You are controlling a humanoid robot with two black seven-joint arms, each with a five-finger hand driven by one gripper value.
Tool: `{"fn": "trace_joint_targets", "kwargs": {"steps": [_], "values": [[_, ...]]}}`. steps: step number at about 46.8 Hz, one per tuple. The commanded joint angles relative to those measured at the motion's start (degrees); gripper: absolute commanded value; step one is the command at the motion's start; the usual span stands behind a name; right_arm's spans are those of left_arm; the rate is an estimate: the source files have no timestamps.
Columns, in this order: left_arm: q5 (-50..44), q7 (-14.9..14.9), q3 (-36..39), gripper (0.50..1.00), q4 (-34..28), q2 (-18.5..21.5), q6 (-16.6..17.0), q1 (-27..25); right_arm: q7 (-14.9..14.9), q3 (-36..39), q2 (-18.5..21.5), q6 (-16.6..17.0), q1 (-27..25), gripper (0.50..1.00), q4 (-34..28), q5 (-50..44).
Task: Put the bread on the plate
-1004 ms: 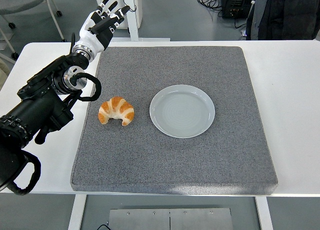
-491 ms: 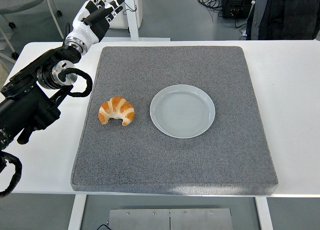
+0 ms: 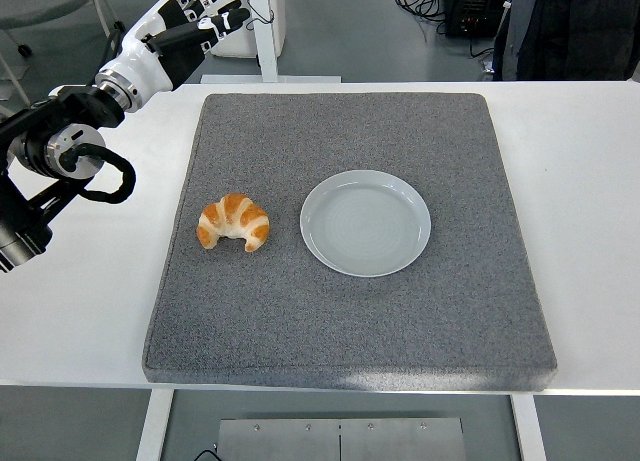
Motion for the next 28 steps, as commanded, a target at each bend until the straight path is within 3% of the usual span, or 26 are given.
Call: {"fn": "trace_joint_targets", "kwargs": {"steps": [1, 9, 15, 22, 28], "values": [[1.23, 0.07, 1.06, 0.984, -2.9, 2.2, -0.02, -0.25, 0.0, 0.0, 0.0, 0.0, -0.01, 1.0, -0.07, 0.0], [7.2, -0.11, 6.25, 0.984, -8.7, 6.51, -0.11, -0.61, 0.0, 0.0, 0.0, 0.0, -0.01, 1.0, 0.02, 0.0], [16.43, -0.28, 6.6, 0.984, -11.52, 6.87, 0.07, -0.61, 0.0, 0.0, 0.0, 0.0, -0.01, 1.0, 0.02, 0.0], [26.28, -0.2, 7.83, 0.984, -12.31, 7.74, 0.16, -0.52, 0.0, 0.0, 0.0, 0.0, -0.01, 1.0, -0.07, 0.0], [29.45, -0.02, 9.5, 0.984, -12.31, 8.89, 0.07, -0.69, 0.0, 0.0, 0.0, 0.0, 0.07, 1.0, -0.07, 0.0]]}}
